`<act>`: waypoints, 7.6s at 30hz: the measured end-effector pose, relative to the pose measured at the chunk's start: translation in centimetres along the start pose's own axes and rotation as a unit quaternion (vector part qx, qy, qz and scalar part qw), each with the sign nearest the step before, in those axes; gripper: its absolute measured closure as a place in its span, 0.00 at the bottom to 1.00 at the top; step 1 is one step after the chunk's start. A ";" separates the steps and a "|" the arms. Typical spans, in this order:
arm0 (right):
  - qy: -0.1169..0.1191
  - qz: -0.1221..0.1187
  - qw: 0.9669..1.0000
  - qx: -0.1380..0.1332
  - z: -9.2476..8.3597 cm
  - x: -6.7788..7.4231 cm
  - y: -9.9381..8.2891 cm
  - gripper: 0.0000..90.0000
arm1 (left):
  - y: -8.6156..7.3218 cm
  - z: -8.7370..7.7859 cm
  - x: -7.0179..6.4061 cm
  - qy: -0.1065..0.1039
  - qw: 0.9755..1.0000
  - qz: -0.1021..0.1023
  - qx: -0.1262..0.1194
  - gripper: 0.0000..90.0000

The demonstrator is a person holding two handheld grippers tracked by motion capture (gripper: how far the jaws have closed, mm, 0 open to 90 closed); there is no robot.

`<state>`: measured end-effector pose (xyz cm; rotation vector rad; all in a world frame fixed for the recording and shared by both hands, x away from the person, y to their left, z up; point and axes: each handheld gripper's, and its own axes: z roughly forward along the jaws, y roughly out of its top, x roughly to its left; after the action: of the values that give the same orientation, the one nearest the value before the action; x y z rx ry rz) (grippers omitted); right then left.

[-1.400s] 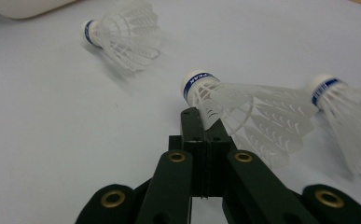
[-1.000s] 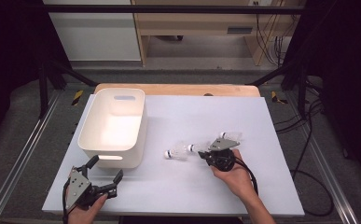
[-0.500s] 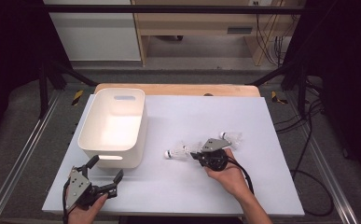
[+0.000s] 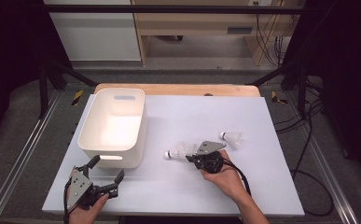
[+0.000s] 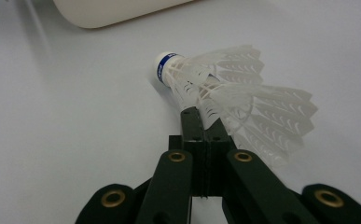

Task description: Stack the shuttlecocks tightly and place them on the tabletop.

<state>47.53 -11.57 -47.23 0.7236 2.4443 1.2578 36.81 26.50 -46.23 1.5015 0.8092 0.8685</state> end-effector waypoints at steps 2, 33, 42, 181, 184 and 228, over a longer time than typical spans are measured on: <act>0.003 -0.002 1.000 0.000 0.1 0.2 0.0 1.00 | 0.0 0.0 0.0 0.000 1.000 -0.001 0.000 0.04; 0.016 -0.026 0.999 0.016 1.4 1.0 0.0 1.00 | 0.0 0.0 0.0 0.001 1.000 0.002 0.001 0.04; 0.014 -0.036 0.999 0.025 1.5 1.2 -0.1 1.00 | 0.0 0.0 0.0 0.001 1.000 0.002 0.001 0.04; -0.150 0.172 0.974 0.010 -7.7 -9.6 -6.0 0.46 | -0.2 -0.3 0.4 0.012 1.000 -0.010 -0.001 0.03; -0.152 0.167 0.974 0.013 -7.1 -9.8 -5.6 0.50 | -0.1 -0.3 0.4 0.011 1.000 -0.010 -0.002 0.03; -0.131 0.066 0.989 -0.019 -6.5 -6.0 -4.6 1.00 | -0.4 -0.3 0.6 0.016 1.000 -0.019 0.002 0.03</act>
<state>48.04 -21.55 -47.07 0.9856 2.1862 1.1682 36.83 27.17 -46.60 1.4739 0.8595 0.8647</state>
